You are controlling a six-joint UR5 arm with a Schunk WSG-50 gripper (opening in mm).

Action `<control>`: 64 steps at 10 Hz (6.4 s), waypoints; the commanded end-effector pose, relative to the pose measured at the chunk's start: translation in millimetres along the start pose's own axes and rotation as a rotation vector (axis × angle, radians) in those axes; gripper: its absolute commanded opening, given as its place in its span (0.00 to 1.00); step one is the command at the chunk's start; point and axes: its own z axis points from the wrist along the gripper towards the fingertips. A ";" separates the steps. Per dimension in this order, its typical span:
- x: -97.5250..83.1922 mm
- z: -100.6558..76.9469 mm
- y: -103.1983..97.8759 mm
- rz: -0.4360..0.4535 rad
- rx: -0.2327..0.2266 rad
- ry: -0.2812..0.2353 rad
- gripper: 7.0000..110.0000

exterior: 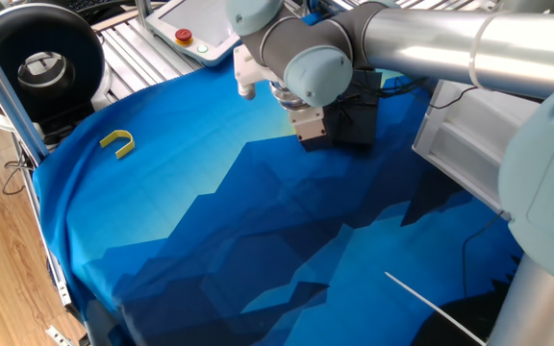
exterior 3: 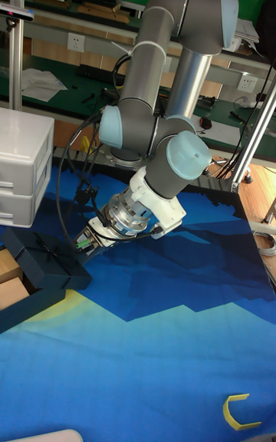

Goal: Slide the outer casing onto the gift box

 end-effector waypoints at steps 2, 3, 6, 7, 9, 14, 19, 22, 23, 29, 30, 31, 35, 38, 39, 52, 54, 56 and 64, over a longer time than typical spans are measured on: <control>-6.2 -10.1 14.9 0.015 -0.081 -0.031 0.00; -13.2 -0.6 16.8 0.022 -0.087 -0.047 0.00; -24.1 16.4 27.4 0.036 -0.114 -0.086 0.00; -26.7 17.0 29.7 0.044 -0.123 -0.094 0.00; -34.5 17.3 27.2 0.063 -0.115 -0.121 0.00; -31.7 3.0 -2.1 0.079 -0.012 -0.090 0.00; -17.0 -12.4 -31.2 0.102 0.079 -0.003 0.00; -19.0 -16.4 -16.6 0.112 -0.030 -0.026 0.00; -33.3 -15.9 4.3 0.126 -0.117 -0.078 0.00; -59.7 -18.1 54.5 0.240 -0.148 -0.122 0.00; -48.7 -23.8 49.0 0.217 -0.120 -0.123 0.00; -37.6 -17.1 42.1 0.198 -0.094 -0.153 0.00; -44.1 -0.9 16.5 0.240 -0.021 -0.354 0.00; -40.0 1.0 13.5 0.273 0.004 -0.405 0.00; -32.7 6.3 12.6 0.248 0.005 -0.400 0.00; -14.7 11.5 -15.8 0.244 0.096 -0.322 0.00; -1.0 15.6 -14.8 0.318 0.089 -0.269 0.00; 12.5 18.8 -13.9 0.334 0.092 -0.214 0.00; 23.7 21.5 -7.1 0.312 0.074 -0.163 0.00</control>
